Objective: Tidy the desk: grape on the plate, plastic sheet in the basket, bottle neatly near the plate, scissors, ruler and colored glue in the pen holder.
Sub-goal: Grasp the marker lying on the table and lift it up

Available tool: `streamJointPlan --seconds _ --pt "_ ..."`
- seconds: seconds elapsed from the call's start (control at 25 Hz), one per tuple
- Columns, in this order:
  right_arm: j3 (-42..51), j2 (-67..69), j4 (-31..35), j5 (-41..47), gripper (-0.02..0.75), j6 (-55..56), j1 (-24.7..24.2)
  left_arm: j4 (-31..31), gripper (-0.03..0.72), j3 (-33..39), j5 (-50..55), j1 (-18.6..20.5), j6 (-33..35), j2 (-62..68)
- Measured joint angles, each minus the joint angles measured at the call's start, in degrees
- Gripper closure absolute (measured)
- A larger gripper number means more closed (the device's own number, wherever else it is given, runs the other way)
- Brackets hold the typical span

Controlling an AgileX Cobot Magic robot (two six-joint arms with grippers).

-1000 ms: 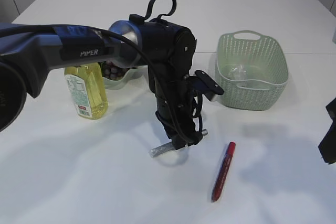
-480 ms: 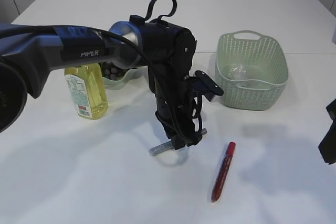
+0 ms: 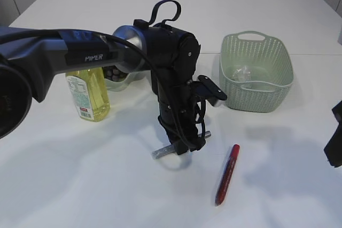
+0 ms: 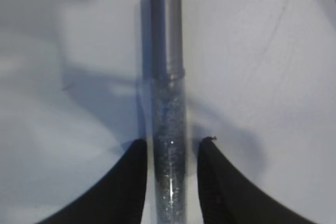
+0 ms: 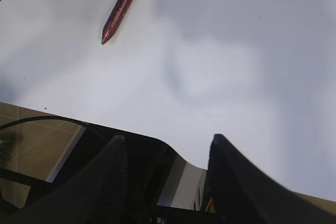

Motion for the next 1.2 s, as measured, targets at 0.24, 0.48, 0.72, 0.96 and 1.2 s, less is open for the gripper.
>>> streamJointPlan --seconds 0.24,0.48,0.72,0.96,1.2 --pt "0.0 0.0 0.0 0.0 0.34 -0.06 0.0 0.0 0.461 0.0 0.0 0.0 0.0 0.0" --pt "0.0 0.0 0.0 0.0 0.341 -0.06 0.0 0.03 0.563 0.0 0.0 0.0 0.0 0.0" --pt "0.0 0.0 0.0 0.0 0.34 -0.06 0.0 0.13 0.599 -0.12 0.0 0.0 0.0 0.0" --pt "0.0 0.0 0.0 0.0 0.34 -0.06 0.0 0.13 0.6 -0.12 0.23 0.0 -0.29 -0.13" --pt "0.0 0.0 0.0 0.0 0.341 -0.06 0.0 0.24 0.599 -0.12 3.25 0.11 -3.57 -2.6"
